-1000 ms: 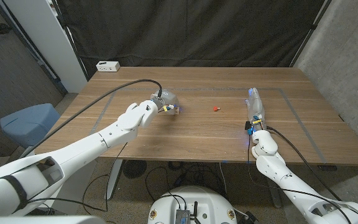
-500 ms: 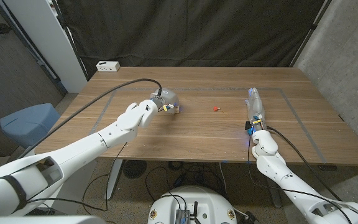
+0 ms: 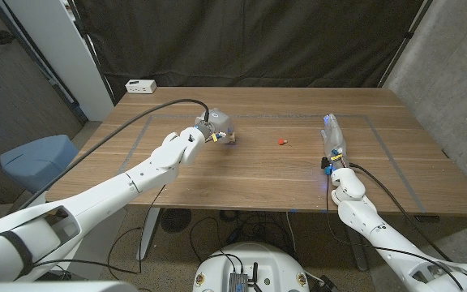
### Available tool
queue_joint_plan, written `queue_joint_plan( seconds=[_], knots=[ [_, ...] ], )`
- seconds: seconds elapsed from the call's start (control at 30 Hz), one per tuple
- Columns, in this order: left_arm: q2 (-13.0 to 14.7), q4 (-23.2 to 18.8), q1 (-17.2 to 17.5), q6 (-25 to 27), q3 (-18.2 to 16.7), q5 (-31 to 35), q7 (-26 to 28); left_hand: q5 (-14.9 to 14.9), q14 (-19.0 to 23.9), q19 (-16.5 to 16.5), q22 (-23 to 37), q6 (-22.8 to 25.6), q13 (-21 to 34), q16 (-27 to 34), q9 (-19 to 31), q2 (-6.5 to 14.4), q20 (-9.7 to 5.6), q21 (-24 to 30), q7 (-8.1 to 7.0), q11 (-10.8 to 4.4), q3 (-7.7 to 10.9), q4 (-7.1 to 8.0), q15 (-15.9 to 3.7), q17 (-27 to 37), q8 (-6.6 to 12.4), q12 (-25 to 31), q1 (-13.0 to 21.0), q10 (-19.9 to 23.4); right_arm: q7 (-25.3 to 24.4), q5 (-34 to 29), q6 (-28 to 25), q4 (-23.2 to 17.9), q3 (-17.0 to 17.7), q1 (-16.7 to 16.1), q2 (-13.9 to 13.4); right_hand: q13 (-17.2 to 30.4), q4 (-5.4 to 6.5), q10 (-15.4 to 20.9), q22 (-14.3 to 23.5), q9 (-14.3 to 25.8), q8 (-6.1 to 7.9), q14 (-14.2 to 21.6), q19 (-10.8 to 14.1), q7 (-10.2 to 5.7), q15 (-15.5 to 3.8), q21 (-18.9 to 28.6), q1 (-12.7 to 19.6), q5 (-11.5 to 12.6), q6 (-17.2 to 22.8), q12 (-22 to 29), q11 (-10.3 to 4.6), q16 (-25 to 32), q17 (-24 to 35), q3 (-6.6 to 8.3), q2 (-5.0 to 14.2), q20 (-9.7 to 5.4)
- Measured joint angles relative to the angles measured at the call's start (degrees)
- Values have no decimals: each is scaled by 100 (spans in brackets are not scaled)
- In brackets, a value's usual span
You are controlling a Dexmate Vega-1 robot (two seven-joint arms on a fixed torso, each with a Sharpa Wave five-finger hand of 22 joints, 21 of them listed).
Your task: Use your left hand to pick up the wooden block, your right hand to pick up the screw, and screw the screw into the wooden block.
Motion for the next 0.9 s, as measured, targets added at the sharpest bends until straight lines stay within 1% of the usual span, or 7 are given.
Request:
queue_joint_plan(
  seconds=[0.1, 0.4, 0.63, 0.7, 0.73, 0.87, 0.9],
  knots=[
    [-16, -17, 29, 50, -34, -84, 112, 0, 27, 30, 0, 0, 4, 0, 0, 16, -30, 0, 0, 0, -14, 12, 24, 4, 0, 0, 16, 0, -20, -15, -25, -97, -1, -27, -59, 0, 0, 0, 0, 0, 0, 0, 0, 0, 0, 0, 0, 0, 0, 0, 0, 0, 0, 0, 0, 0],
    [-115, -90, 187, 135, -213, -348, 477, 22, 86, 30, 0, 65, 30, 22, 0, 55, -30, -45, 17, 20, -25, 21, 23, 26, -1, -1, 6, 18, -125, -157, -203, -410, -13, -109, -236, 0, 0, 0, 0, 0, 0, 0, 0, 0, 0, 0, 0, 0, 0, 0, 0, 0, 0, 0, 0, 0],
    [-221, -110, 328, 162, -369, -685, 862, 21, 86, 30, 0, 83, 36, 22, 3, 54, -31, -45, -2, -3, -25, 21, 23, 26, -28, -10, 5, 41, -217, -281, -374, -653, -27, -164, -378, 0, -7, 0, 0, 0, 0, 0, 24, 0, 0, 0, 0, 0, 0, -1, 0, 0, -8, 7, 0, 23],
    [-250, -110, 359, 163, -409, -828, 973, 21, 85, 30, 0, 83, 35, 22, 3, 54, -31, -45, -2, -3, -44, 37, 22, 26, -28, -11, 5, 41, -252, -329, -440, -757, -35, -183, -443, 0, -17, 0, 0, 0, 0, 0, 22, 0, 0, 0, 0, 0, 0, -1, 0, 0, -14, 17, 0, 22],
    [-258, -110, 367, 164, -419, -865, 997, 21, 85, 30, 0, 83, 36, 22, 3, 54, -30, -45, -2, -3, -61, 19, 23, 26, -28, -11, 5, 41, -262, -346, -458, -783, -37, -187, -460, 0, -17, 0, 0, 0, 0, 0, 42, -1, 0, 0, 0, 0, 1, -1, 0, 0, -14, 17, 0, 42],
    [-325, -85, 410, 163, -490, -1042, 1118, 21, 85, 30, 0, 83, 44, 22, 3, 54, -31, -45, -2, -3, -61, 18, 22, 26, -28, -11, 5, 41, -308, -445, -591, -889, -48, -200, -536, 0, -17, 0, 0, 0, 0, 21, 74, -32, -22, 0, 0, 0, 32, -1, 0, 25, -14, 17, 0, 10],
    [-340, -70, 418, 118, -502, -1205, 1251, 21, 85, 30, 0, 86, 51, 22, 3, 54, -31, -45, 1, -3, -61, 18, 22, 26, -28, -11, 5, 41, -321, -472, -628, -981, -62, -203, -606, 0, -34, 0, 0, 0, 0, 21, 74, -32, -22, 0, 0, 0, 32, -1, 0, 42, -13, 34, 0, 10]
  ],
)
